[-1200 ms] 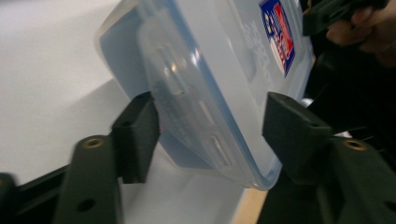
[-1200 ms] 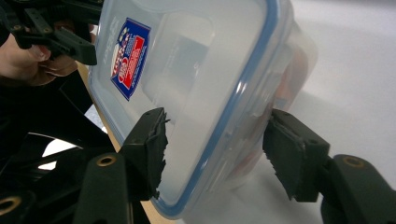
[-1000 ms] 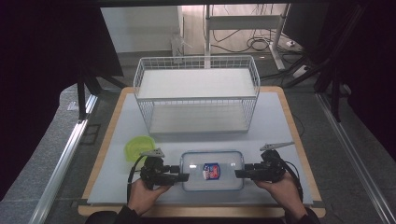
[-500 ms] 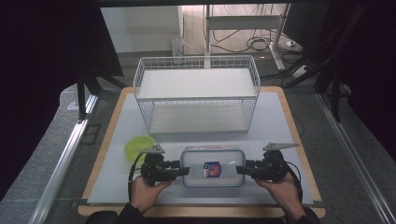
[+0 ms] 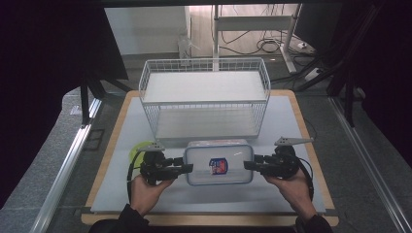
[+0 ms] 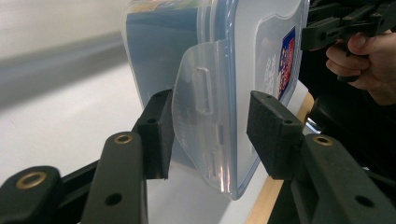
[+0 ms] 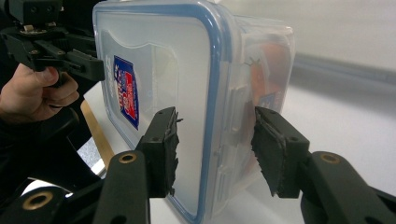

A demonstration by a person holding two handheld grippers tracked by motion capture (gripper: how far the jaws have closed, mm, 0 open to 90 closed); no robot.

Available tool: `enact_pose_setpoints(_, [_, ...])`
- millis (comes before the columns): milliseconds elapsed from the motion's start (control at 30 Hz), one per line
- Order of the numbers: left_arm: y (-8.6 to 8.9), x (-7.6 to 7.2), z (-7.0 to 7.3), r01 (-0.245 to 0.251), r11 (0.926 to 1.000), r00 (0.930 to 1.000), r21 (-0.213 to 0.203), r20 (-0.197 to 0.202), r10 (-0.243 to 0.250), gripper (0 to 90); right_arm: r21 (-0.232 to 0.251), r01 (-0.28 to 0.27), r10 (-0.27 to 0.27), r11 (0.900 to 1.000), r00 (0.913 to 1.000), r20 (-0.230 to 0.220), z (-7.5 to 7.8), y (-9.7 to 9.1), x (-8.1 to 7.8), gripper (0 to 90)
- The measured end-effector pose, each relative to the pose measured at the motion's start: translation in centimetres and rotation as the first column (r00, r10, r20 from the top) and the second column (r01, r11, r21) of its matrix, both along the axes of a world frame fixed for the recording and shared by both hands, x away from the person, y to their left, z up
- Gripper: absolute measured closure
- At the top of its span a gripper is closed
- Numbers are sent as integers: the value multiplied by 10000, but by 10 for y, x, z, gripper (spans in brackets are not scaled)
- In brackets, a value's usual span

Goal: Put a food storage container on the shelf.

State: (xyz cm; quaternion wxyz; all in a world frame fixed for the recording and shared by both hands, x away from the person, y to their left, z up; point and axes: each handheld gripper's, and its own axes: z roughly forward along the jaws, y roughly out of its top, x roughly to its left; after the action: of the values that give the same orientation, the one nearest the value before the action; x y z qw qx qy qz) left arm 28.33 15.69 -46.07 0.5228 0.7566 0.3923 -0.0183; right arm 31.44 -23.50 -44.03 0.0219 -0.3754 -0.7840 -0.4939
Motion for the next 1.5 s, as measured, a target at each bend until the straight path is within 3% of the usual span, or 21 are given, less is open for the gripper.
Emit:
enact_pose_setpoints(300, [6,9,31,-175,9998,9981,96,598,169,525,331,57,-75,9994,9985,549,24,7,11,508])
enact_pose_setpoints(500, [12,17,44,-249,9997,9972,-72,697,253,524,478,140,-185,9988,9952,962,43,13,19,508])
enact_pose_setpoints(767, [19,27,57,-397,9991,9962,-168,766,409,525,466,106,-155,9989,9943,1059,60,21,34,508])
enact_pose_setpoints(1200, [29,47,93,-493,9987,9925,-140,1114,506,525,814,114,-216,9966,9917,1264,91,30,56,508])
enact_pose_setpoints(1500, [36,67,107,-505,9981,9932,-345,1035,539,527,1055,277,-412,9940,9909,1284,107,36,74,509])
